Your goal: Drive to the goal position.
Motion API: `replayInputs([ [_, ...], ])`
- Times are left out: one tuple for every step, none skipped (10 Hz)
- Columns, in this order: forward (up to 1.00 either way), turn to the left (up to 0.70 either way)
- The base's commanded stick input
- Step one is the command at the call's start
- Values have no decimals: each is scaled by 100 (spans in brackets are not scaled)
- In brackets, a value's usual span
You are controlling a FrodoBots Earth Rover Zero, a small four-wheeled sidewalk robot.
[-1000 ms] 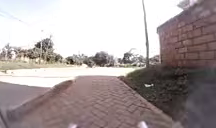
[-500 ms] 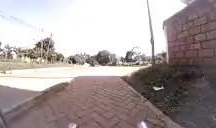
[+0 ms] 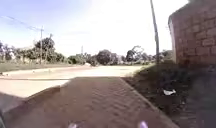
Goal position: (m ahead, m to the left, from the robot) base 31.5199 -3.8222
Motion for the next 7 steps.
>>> replayInputs([
  [100, 3],
  [100, 11],
  [100, 19],
  [100, 34],
  [100, 0],
  [100, 0],
  [100, 13],
])
